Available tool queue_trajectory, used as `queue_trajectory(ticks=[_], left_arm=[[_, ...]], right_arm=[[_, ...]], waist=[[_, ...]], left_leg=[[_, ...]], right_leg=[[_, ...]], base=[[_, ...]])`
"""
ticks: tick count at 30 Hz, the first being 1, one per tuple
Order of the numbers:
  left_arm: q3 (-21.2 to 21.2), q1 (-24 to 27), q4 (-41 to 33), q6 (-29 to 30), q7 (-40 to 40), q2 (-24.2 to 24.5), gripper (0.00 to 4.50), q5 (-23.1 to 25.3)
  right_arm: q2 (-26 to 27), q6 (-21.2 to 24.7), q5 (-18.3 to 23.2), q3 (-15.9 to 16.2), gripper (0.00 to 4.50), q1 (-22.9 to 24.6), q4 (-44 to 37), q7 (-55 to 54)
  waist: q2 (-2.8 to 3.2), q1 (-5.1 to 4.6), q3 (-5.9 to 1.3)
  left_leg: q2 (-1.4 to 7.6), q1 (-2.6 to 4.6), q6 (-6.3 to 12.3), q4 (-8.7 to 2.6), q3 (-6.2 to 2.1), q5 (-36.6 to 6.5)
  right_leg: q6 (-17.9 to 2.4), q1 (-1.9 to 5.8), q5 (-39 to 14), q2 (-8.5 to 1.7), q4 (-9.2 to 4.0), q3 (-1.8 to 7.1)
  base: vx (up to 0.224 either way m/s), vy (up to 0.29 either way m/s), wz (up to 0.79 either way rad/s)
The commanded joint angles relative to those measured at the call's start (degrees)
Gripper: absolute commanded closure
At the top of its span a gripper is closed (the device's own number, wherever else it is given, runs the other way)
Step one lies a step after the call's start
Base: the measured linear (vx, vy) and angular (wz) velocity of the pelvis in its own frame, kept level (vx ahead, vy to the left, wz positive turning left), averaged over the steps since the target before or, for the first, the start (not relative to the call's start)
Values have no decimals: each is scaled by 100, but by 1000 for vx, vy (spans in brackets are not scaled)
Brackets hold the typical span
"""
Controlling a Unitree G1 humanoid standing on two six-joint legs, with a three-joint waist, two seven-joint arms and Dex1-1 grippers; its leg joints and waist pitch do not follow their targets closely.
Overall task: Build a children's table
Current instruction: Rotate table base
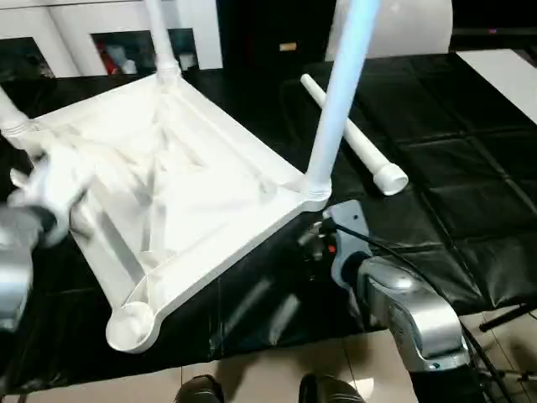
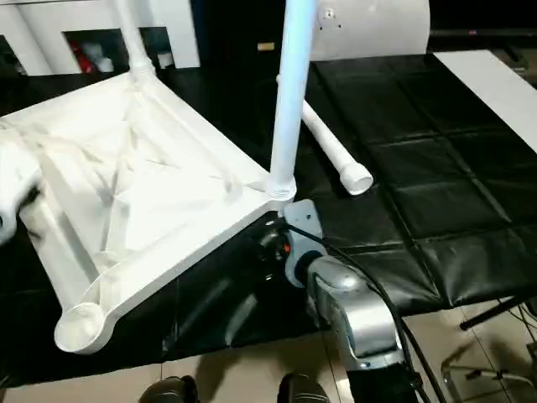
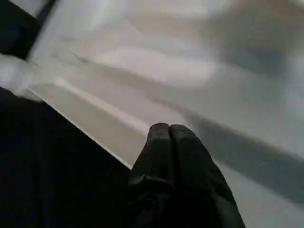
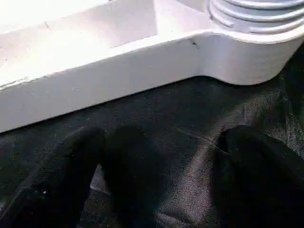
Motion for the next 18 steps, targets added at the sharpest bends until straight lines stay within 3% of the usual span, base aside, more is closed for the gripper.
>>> queue_trajectory(ticks=[1, 2, 4, 6, 7, 8, 12, 14, 18], left_arm=[[-205, 169, -26, 36, -227, 30, 448, 29], [-254, 223, -41, 83, -284, 32, 448, 16], [-523, 425, -161, 276, -548, 187, 448, -34], [-523, 425, -161, 276, -548, 187, 448, -34], [-620, 486, -335, 426, -752, 222, 448, -217], [-620, 486, -335, 426, -752, 222, 448, -217], [-1069, 713, -1458, 704, -2047, 216, 448, -1393], [-1224, 782, -1852, 742, -2451, 201, 448, -1772], [-1562, 574, -2233, 884, -2755, -174, 448, -2252]], right_arm=[[39, 10, 14, 87, 0, -102, 280, -31], [59, -25, 19, 97, 0, -138, 349, -32], [171, -192, -23, 106, 0, -328, 713, -38], [171, -192, -23, 106, 0, -328, 713, -38], [234, -371, -46, 85, 0, -478, 996, -42], [234, -371, -46, 85, 0, -478, 996, -42], [435, -887, -13, -59, 0, -970, 1762, -60], [454, -999, 0, -93, 0, -1111, 1919, -53], [410, -1163, -19, -140, 0, -1311, 2165, 1]], waist=[[123, 13, -374], [157, 11, -377], [134, -22, -360], [144, -26, -356], [181, -26, -359], [159, -40, -361], [151, -37, -346], [150, -9, -339], [136, -18, -347]], left_leg=[[38, 68, -194, -385, -18, -1173], [42, 73, -206, -385, -23, -1189], [35, 52, -208, -405, -29, -1362], [46, 73, -213, -405, -29, -1426], [42, 72, -223, -393, -31, -1408], [41, 62, -231, -402, -37, -1400], [53, 88, -237, -396, -24, -1490], [58, 113, -229, -401, -12, -1574], [33, 81, -267, -402, -14, -1436]], right_leg=[[-918, 258, -988, -264, -390, 246], [-951, 252, -962, -275, -381, 244], [-950, 256, -1170, -283, -400, 248], [-956, 245, -1250, -282, -419, 253], [-976, 245, -1176, -280, -406, 256], [-1012, 260, -1115, -274, -406, 248], [-1127, 236, -1241, -288, -410, 260], [-1118, 212, -1403, -276, -419, 261], [-996, 248, -1255, -242, -390, 246]], base=[[0, 0, 0], [0, 0, 0], [0, 0, 0], [0, 0, 0], [0, 0, 0], [0, 0, 0], [0, 0, 0], [0, 0, 0], [0, 0, 0]])
